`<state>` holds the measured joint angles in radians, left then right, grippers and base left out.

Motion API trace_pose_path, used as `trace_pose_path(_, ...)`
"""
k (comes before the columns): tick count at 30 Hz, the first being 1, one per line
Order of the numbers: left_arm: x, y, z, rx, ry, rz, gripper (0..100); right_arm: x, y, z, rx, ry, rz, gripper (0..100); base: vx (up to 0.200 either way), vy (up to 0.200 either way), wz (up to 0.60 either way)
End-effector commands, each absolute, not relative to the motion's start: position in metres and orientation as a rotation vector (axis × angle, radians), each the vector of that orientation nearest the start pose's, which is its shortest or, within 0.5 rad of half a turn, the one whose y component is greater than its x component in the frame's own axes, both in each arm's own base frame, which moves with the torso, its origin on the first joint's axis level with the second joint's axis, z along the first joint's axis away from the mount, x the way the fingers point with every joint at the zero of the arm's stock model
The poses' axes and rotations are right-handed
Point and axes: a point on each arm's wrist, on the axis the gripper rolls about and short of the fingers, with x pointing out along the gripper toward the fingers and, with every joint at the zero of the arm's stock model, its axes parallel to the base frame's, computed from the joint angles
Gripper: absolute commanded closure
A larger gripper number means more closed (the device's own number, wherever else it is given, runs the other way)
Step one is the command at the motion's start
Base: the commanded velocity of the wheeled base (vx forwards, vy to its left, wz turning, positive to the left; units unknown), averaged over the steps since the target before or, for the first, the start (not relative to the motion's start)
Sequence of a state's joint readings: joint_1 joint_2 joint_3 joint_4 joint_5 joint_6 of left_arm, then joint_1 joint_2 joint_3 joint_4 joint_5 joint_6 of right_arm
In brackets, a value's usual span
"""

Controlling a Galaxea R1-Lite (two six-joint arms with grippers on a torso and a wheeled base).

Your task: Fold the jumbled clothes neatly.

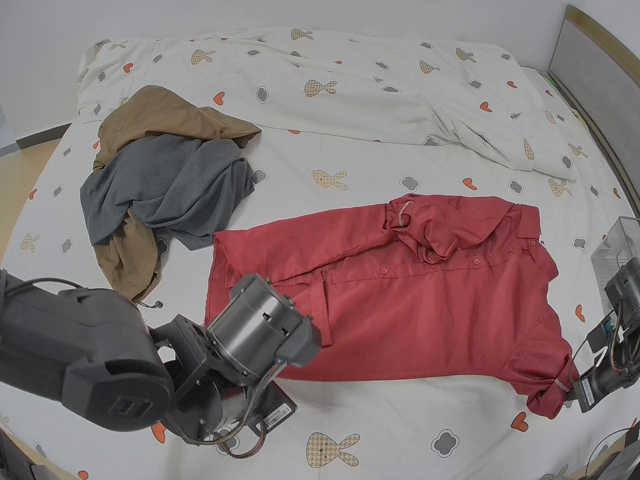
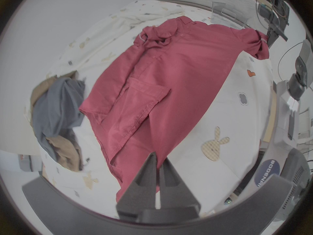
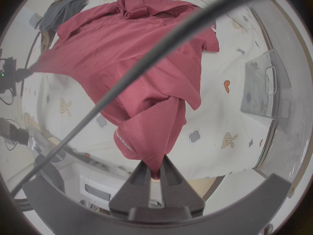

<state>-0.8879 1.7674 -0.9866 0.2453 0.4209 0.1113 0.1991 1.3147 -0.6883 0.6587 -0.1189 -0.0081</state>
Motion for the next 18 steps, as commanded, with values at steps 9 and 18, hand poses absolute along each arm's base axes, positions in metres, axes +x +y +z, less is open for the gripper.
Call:
trace_pose_path(9,0.159,-0.228,0.093,0.726,1.017,-0.580,100,0.105,0.025,0.182,-0.215,1.288,0.152,100,0.000,0.000,0.00)
trace_pose_path(18,0.152,-0.236,0.090,0.682,1.026,-0.570,100,0.089,0.027,0.180,-0.272,1.365,0.199,100,0.000,0.000,0.00)
